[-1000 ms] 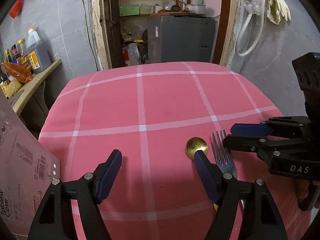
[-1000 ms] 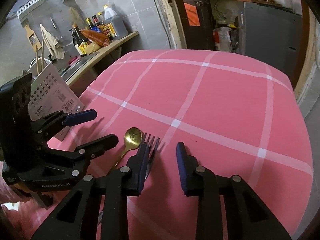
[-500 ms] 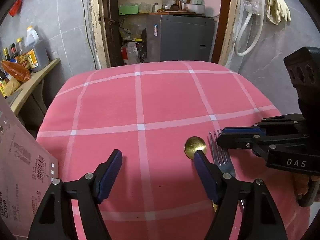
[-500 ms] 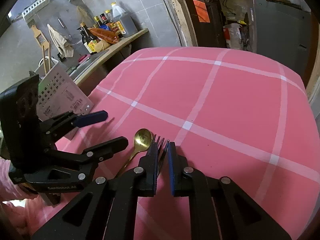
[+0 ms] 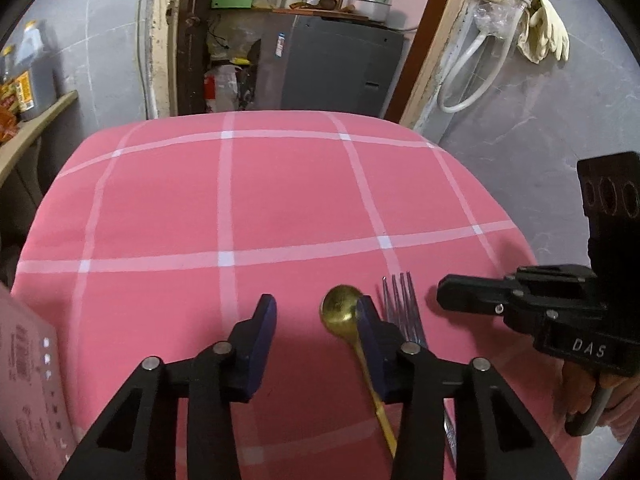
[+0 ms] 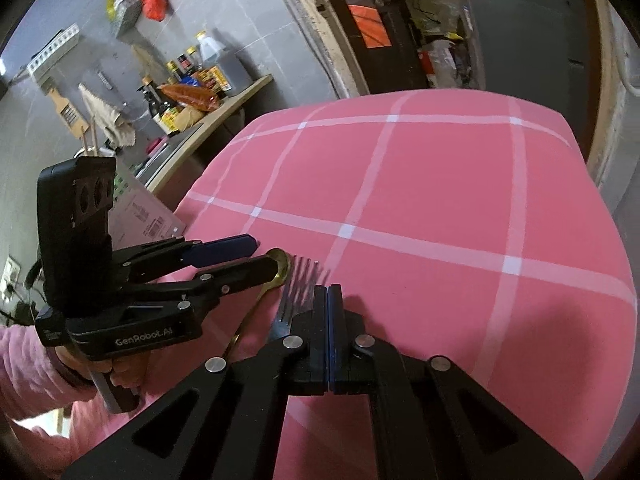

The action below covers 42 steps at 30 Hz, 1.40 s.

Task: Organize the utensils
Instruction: 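Grasp the gold spoon with the left tool while the right tool holds the fork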

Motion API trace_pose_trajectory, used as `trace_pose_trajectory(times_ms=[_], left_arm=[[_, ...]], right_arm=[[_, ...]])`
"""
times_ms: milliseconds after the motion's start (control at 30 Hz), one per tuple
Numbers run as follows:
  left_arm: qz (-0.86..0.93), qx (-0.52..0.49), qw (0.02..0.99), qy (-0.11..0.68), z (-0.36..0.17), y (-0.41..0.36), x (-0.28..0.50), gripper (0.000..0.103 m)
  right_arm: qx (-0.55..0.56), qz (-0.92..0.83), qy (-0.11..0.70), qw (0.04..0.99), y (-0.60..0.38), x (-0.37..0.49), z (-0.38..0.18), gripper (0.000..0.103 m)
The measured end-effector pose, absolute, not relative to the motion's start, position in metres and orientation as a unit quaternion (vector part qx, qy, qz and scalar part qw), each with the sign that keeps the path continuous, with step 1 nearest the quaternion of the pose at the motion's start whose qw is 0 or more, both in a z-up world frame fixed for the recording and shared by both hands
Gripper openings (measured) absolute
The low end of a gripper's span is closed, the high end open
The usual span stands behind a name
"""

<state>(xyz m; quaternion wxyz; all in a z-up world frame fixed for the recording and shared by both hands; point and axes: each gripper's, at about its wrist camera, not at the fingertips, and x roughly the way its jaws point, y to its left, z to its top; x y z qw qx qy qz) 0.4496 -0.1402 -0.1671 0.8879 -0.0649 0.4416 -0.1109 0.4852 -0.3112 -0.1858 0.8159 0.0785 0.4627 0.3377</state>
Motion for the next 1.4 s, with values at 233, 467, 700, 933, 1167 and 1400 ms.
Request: trace_pose_trajectory(times_ms=[233, 467, 700, 933, 1167, 1400], left_arm=[[-0.135, -0.047, 0.882, 0.450, -0.167, -0.148, 0.457, 0.013], [-0.134, -0.062, 0.881, 0.450, -0.167, -0.144, 0.455, 0.006], [-0.122, -0.072, 0.880, 0.454, -0.165, -0.140, 0.454, 0.004], [-0.112, -0.070, 0.879, 0.457, -0.164, -0.135, 0.452, 0.004], [-0.104, -0.076, 0.878, 0.460, -0.164, -0.127, 0.448, 0.004], [-0.104, -0.082, 0.875, 0.465, -0.163, -0.123, 0.447, 0.003]], right_arm=[[0.081, 0.346, 0.470, 0.808, -0.304, 0.494, -0.188, 0.001], [0.073, 0.356, 0.481, 0.798, -0.293, 0.500, -0.189, 0.001], [0.055, 0.358, 0.489, 0.794, -0.282, 0.502, -0.186, 0.004], [0.044, 0.361, 0.493, 0.790, -0.277, 0.504, -0.185, 0.013], [0.029, 0.361, 0.500, 0.787, -0.269, 0.503, -0.188, 0.013], [0.033, 0.357, 0.491, 0.794, -0.271, 0.492, -0.181, 0.005]])
